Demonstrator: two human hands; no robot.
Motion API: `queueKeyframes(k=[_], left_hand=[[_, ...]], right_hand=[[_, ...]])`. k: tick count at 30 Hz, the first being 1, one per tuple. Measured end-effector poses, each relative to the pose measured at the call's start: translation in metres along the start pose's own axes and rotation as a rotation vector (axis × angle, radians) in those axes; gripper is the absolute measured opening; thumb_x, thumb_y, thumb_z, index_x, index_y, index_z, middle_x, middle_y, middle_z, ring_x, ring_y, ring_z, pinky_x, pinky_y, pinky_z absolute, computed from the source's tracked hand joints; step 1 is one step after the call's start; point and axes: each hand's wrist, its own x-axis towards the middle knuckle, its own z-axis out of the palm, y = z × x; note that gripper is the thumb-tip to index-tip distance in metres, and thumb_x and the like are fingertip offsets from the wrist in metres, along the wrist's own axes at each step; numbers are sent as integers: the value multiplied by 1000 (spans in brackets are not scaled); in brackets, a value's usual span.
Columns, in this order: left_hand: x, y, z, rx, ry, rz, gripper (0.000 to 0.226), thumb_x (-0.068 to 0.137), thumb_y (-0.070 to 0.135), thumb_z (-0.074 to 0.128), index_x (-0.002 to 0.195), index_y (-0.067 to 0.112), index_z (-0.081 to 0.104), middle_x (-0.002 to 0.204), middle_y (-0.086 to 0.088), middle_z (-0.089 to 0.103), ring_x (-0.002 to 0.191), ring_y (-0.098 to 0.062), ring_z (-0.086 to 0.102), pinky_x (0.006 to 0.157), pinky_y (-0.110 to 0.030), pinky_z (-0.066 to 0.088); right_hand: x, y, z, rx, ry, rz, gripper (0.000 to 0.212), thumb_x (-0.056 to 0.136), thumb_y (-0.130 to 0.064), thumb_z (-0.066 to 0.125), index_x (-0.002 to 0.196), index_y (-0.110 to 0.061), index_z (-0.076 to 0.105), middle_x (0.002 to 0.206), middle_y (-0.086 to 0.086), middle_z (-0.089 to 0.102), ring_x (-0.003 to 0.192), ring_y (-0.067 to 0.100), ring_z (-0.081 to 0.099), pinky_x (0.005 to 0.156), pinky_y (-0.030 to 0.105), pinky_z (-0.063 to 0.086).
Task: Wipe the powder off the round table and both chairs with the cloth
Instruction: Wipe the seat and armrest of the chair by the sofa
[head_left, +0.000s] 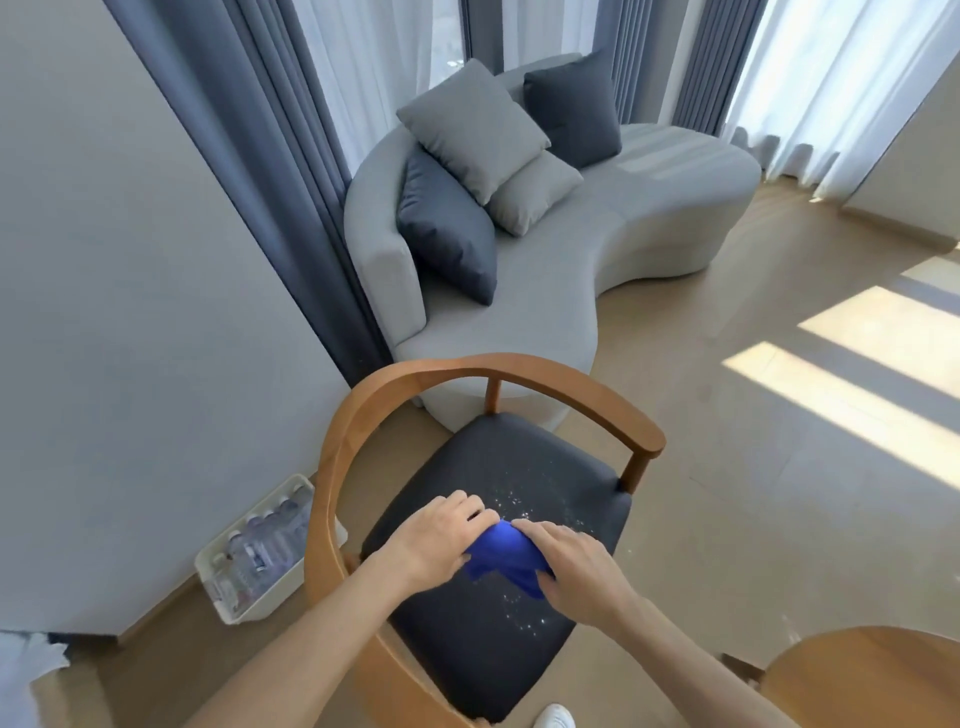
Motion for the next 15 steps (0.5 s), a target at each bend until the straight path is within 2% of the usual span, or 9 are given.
queueKeyframes(k=[3,5,8,10,12,15], left_hand=[[23,-13,24,-53,-35,-16,53,87,11,56,136,18,38,134,-1,44,119,-20,42,101,-30,36],[38,-23,40,-64,-31,-38,54,82,7,59,133,17,43,129,-1,49,116,-20,47,100,-30,40],[59,-43,67,-96,-6,-62,60,57,9,79,113,17,57,102,4,61,89,-16,59,77,-28,55],[73,-58,82,-106,8,-96,64,44,11,84,102,20,59,88,8,61,76,-12,58,64,-24,54],[86,-70,92,-124,-2,-121,62,41,11,85,97,21,61,83,9,59,71,-12,57,60,-22,53],[98,-86,118,-146,-52,-105,57,49,9,83,101,20,62,87,7,60,76,-13,56,64,-21,51]], right_hand=[[21,24,9,-17,-48,19,54,90,-22,52,141,-33,38,132,-11,56,116,13,54,96,28,45],[36,39,17,-25,-62,35,55,89,-22,52,141,-33,38,131,-11,57,115,14,54,96,29,44],[59,56,29,-55,-68,69,59,86,-20,48,142,-32,36,133,-11,55,117,16,53,95,28,41],[74,64,38,-60,-62,83,61,84,-19,46,143,-31,36,134,-10,55,116,17,53,93,28,40],[87,71,47,-51,-72,117,61,84,-18,46,143,-30,37,133,-10,55,116,17,54,93,28,40],[101,75,62,-60,-117,171,62,84,-18,47,143,-32,33,135,-11,52,119,16,51,94,28,39]])
